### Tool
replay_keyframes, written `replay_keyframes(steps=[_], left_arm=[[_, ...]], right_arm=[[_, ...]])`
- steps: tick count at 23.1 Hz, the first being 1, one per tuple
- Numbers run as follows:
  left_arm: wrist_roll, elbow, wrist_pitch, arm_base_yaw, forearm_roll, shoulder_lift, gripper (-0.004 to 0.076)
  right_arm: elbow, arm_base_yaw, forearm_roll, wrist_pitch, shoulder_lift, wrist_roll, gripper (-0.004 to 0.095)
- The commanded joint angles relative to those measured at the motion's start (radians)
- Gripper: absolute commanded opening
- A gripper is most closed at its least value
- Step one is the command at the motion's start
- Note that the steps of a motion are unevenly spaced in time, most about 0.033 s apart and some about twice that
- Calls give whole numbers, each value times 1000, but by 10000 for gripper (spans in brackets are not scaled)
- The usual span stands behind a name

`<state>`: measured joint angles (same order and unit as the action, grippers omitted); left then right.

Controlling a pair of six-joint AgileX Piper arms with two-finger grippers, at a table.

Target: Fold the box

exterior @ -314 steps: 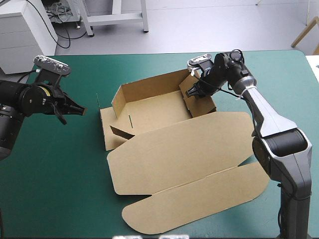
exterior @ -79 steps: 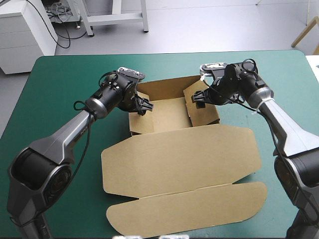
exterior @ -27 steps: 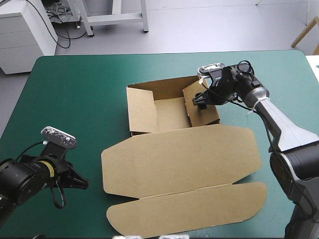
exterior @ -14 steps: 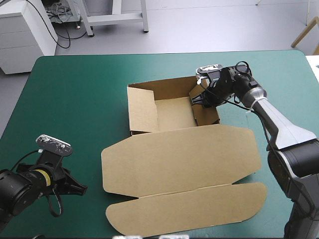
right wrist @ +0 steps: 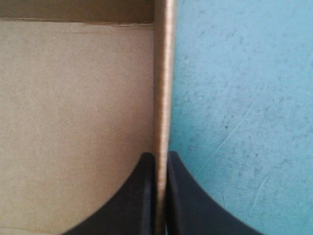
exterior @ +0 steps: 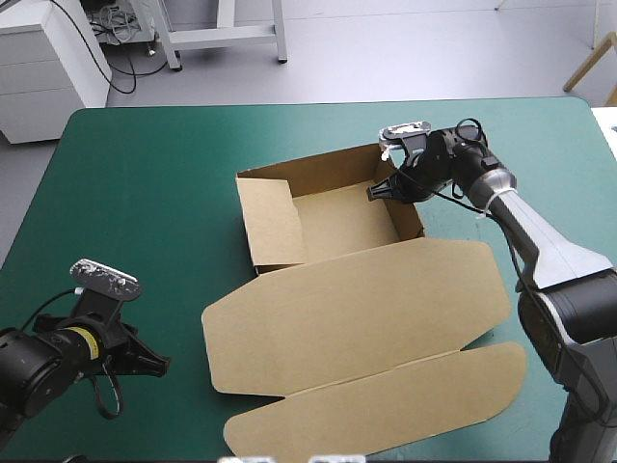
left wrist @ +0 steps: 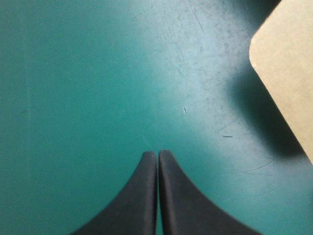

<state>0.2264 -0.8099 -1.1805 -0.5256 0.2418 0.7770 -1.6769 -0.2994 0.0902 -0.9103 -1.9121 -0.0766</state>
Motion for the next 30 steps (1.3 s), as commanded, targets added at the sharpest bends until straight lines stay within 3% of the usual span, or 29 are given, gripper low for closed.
replay_keyframes(steps=[1, 7, 15, 19, 26, 30], left_arm=[[10, -20, 34, -3, 8, -4, -10], [10, -20, 29, -3, 8, -4, -10], [10, -20, 57, -3, 24, -4, -10], [10, -20, 82, -3, 33, -4, -10], [10, -20, 82, -3, 40, -4, -10], [10, -20, 82, -3, 40, -4, -10]], right_arm=[[-30, 29, -4, 63, 73, -13, -19], [-30, 143, -11, 80, 121, -13, -19], [-30, 540, -4, 49, 142, -27, -19], [-30, 673, -4, 43, 142, -27, -19], [-30, 760, -12, 38, 142, -50, -9], [-30, 760, -59, 54, 142, -53, 122]])
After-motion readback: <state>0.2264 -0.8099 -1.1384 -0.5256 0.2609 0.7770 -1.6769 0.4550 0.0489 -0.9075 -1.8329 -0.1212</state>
